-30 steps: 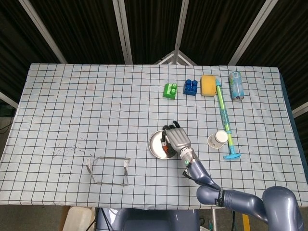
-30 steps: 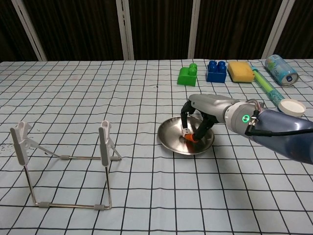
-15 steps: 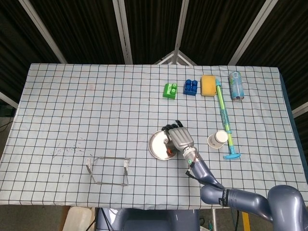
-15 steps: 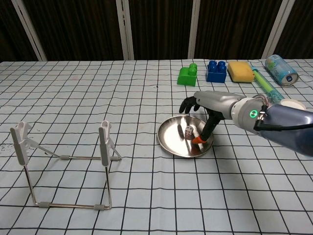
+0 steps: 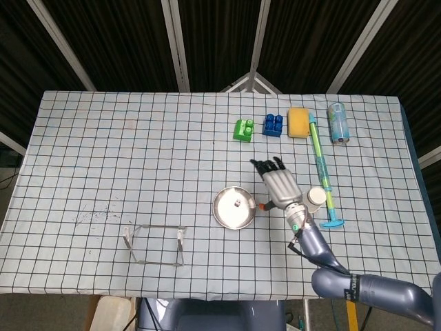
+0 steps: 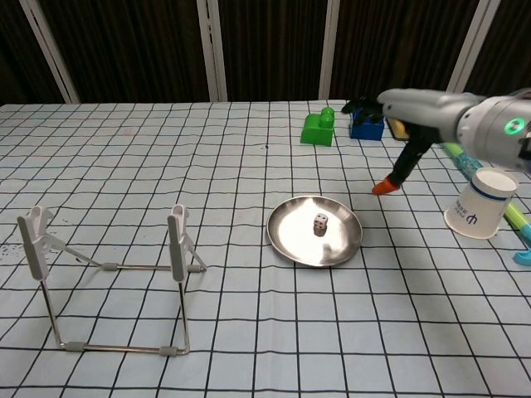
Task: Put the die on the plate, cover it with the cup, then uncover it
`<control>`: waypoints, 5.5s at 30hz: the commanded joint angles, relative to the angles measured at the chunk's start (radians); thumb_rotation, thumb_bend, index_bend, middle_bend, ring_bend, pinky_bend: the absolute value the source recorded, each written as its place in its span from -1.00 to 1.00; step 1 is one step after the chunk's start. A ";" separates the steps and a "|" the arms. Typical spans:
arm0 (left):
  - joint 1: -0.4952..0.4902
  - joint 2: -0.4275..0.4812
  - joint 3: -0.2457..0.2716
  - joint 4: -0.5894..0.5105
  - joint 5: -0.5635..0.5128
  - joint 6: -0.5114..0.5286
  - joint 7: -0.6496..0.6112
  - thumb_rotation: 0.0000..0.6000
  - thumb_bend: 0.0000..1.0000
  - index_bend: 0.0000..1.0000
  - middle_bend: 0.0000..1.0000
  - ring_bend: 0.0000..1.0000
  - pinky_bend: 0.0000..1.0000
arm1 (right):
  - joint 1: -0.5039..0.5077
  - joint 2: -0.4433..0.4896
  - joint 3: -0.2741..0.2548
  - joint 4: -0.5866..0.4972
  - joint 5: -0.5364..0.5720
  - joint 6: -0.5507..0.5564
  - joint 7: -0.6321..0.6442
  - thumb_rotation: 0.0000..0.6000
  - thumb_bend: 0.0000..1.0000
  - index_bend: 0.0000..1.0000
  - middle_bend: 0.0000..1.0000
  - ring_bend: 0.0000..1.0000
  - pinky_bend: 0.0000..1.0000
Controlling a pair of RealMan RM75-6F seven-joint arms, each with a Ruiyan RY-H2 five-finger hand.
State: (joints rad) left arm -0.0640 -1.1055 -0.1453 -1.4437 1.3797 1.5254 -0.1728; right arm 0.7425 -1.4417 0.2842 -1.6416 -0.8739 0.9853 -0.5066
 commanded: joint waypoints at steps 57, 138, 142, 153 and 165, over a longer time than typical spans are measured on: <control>-0.007 -0.032 0.002 0.008 0.016 0.013 0.055 1.00 0.36 -0.39 -1.00 -1.00 -0.94 | -0.182 0.127 -0.126 0.157 -0.150 -0.036 0.305 1.00 -0.61 -0.48 -0.16 -0.56 -0.98; -0.006 -0.021 -0.013 0.018 -0.007 0.003 0.012 1.00 0.36 -0.36 -1.00 -1.00 -0.94 | 0.092 -0.175 -0.046 0.124 -0.077 -0.039 0.109 1.00 -0.30 0.18 -0.05 -0.50 -0.98; -0.007 -0.021 -0.013 0.016 -0.008 0.000 0.018 1.00 0.36 -0.36 -1.00 -1.00 -0.94 | 0.094 -0.185 -0.048 0.143 -0.088 -0.044 0.127 1.00 -0.28 0.18 -0.05 -0.50 -0.98; -0.007 -0.020 -0.015 0.014 -0.013 -0.002 0.019 1.00 0.36 -0.34 -1.00 -1.00 -0.94 | 0.093 -0.197 -0.067 0.200 -0.129 -0.050 0.151 1.00 -0.28 0.21 -0.05 -0.50 -0.98; -0.009 -0.021 -0.009 0.008 0.001 0.001 0.028 1.00 0.36 -0.33 -1.00 -1.00 -0.94 | 0.029 -0.113 -0.146 0.038 -0.206 0.002 0.131 1.00 -0.28 0.21 -0.03 -0.50 -0.98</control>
State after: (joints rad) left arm -0.0737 -1.1268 -0.1542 -1.4356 1.3805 1.5257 -0.1449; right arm 0.7805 -1.5622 0.1491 -1.5885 -1.0691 0.9790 -0.3715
